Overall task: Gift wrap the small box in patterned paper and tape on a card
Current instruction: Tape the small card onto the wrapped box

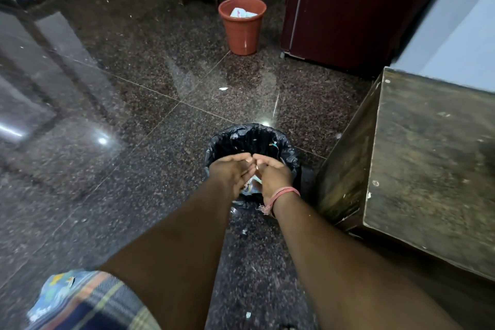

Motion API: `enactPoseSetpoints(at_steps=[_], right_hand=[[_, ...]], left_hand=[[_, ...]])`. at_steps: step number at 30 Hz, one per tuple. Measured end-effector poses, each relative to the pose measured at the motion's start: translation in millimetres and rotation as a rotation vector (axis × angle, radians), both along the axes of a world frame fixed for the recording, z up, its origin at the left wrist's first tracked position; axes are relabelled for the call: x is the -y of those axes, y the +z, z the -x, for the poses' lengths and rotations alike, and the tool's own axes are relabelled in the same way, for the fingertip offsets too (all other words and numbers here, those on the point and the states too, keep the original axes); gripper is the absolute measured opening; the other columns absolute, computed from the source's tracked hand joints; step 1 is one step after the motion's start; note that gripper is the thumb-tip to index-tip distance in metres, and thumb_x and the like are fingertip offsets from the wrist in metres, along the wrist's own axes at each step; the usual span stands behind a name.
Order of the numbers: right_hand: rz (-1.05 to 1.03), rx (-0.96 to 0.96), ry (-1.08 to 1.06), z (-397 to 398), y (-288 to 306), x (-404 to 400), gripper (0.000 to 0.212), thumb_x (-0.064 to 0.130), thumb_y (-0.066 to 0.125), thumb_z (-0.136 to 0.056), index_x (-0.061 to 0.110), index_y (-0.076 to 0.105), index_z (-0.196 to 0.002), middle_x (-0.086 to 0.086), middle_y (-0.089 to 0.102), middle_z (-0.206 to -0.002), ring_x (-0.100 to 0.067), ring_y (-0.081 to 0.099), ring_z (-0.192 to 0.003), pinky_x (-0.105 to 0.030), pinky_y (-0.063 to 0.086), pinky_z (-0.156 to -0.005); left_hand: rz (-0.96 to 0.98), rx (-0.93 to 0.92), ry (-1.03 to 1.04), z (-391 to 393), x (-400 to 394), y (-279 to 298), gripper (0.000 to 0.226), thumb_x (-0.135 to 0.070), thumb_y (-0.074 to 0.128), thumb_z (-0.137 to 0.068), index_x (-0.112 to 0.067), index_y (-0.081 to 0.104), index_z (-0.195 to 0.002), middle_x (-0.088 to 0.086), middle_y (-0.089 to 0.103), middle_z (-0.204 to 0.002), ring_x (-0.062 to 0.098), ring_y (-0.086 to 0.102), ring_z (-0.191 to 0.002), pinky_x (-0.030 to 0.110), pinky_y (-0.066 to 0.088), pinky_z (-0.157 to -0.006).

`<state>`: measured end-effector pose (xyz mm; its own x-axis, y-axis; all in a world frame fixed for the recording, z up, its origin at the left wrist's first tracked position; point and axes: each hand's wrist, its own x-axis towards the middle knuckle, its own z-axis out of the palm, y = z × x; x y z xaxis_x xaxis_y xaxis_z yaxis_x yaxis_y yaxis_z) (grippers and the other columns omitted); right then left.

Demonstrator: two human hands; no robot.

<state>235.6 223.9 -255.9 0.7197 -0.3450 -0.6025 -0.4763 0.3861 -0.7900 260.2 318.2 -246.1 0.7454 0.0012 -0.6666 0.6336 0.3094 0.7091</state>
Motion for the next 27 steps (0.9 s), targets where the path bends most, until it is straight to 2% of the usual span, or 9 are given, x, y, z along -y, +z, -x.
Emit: enactPoseSetpoints(at_steps=[2, 4, 7, 9, 12, 17, 21, 24, 27], right_hand=[[0.061, 0.014, 0.1, 0.3, 3.9, -0.7, 0.039, -0.006, 0.048, -0.096, 0.017, 0.072, -0.115, -0.005, 0.067, -0.124, -0.022, 0.067, -0.104, -0.042, 0.057, -0.09], [0.271, 0.02, 0.184, -0.5, 4.7, -0.6, 0.038, -0.01, 0.052, -0.089, 0.02, 0.071, -0.102, -0.005, 0.068, -0.118, -0.025, 0.07, -0.099, -0.049, 0.062, -0.082], [0.805, -0.002, 0.276, 4.4, 16.7, -0.9, 0.014, 0.01, 0.068, -0.089, 0.024, 0.07, -0.09, -0.005, 0.074, -0.09, -0.026, 0.072, -0.083, -0.039, 0.061, -0.073], [0.958, -0.005, 0.345, 6.0, 18.6, -2.0, 0.023, 0.024, 0.073, -0.089, 0.026, 0.068, -0.112, -0.005, 0.071, -0.113, -0.029, 0.067, -0.103, -0.038, 0.056, -0.085], [0.967, 0.002, 0.447, 7.8, 20.8, -5.6, 0.029, 0.026, 0.067, -0.094, 0.026, 0.065, -0.123, -0.002, 0.049, -0.148, -0.03, 0.049, -0.129, -0.042, 0.041, -0.106], [0.732, 0.065, 0.471, 16.6, 37.5, -3.2, 0.023, 0.009, 0.052, -0.094, 0.019, 0.073, -0.097, -0.004, 0.071, -0.089, -0.022, 0.062, -0.083, -0.027, 0.047, -0.066], [0.689, 0.078, 0.515, 25.6, 75.6, -2.0, 0.03, 0.009, 0.046, -0.104, 0.007, 0.062, -0.13, 0.002, 0.051, -0.103, -0.01, 0.048, -0.081, 0.0, 0.033, -0.048], [0.663, 0.151, 0.501, 34.4, 116.8, 3.8, 0.034, 0.005, 0.045, -0.104, 0.001, 0.057, -0.135, -0.003, 0.048, -0.107, -0.007, 0.045, -0.078, -0.001, 0.032, -0.056], [0.667, 0.179, 0.405, 48.2, 162.1, 11.1, 0.025, 0.008, 0.05, -0.098, 0.011, 0.071, -0.11, -0.004, 0.064, -0.098, -0.016, 0.054, -0.091, -0.022, 0.043, -0.079]], left_hand=[[-0.031, -0.036, 0.054, 0.5, 1.8, -3.0, 0.012, 0.013, 0.063, -0.093, 0.004, 0.069, -0.099, 0.017, 0.069, -0.084, 0.022, 0.069, -0.074, 0.022, 0.062, -0.063], [-0.098, -0.05, 0.089, 1.5, 5.4, -6.1, 0.016, 0.015, 0.056, -0.097, 0.002, 0.066, -0.096, 0.016, 0.068, -0.085, 0.02, 0.067, -0.07, 0.019, 0.06, -0.054], [-0.155, -0.046, 0.093, -1.7, 7.6, -11.9, 0.021, 0.013, 0.049, -0.098, 0.005, 0.068, -0.099, 0.019, 0.071, -0.083, 0.023, 0.068, -0.07, 0.023, 0.058, -0.056], [-0.22, -0.039, 0.053, -3.9, 7.4, -12.9, 0.026, 0.007, 0.05, -0.096, -0.002, 0.074, -0.102, 0.017, 0.073, -0.078, 0.025, 0.065, -0.069, 0.032, 0.054, -0.062], [-0.265, -0.036, 0.015, -3.6, 4.8, -6.6, 0.027, -0.003, 0.05, -0.097, -0.011, 0.076, -0.099, 0.012, 0.074, -0.082, 0.025, 0.061, -0.069, 0.033, 0.048, -0.06], [-0.342, 0.072, -0.121, 2.6, 10.2, 18.5, 0.024, -0.005, 0.054, -0.098, -0.019, 0.074, -0.096, 0.014, 0.076, -0.103, 0.03, 0.072, -0.098, 0.043, 0.06, -0.091], [-0.405, 0.183, -0.174, 18.7, 17.0, 57.0, 0.023, 0.0, 0.054, -0.097, -0.009, 0.073, -0.106, 0.016, 0.075, -0.107, 0.029, 0.071, -0.102, 0.042, 0.058, -0.097], [-0.464, 0.261, -0.177, 26.9, 20.2, 94.4, 0.023, -0.001, 0.056, -0.096, -0.002, 0.075, -0.108, 0.015, 0.076, -0.105, 0.027, 0.071, -0.096, 0.032, 0.059, -0.086], [-0.404, 0.323, -0.14, 40.4, 28.7, 140.7, 0.019, 0.0, 0.057, -0.094, -0.004, 0.074, -0.101, 0.016, 0.075, -0.093, 0.025, 0.071, -0.08, 0.029, 0.059, -0.066]])
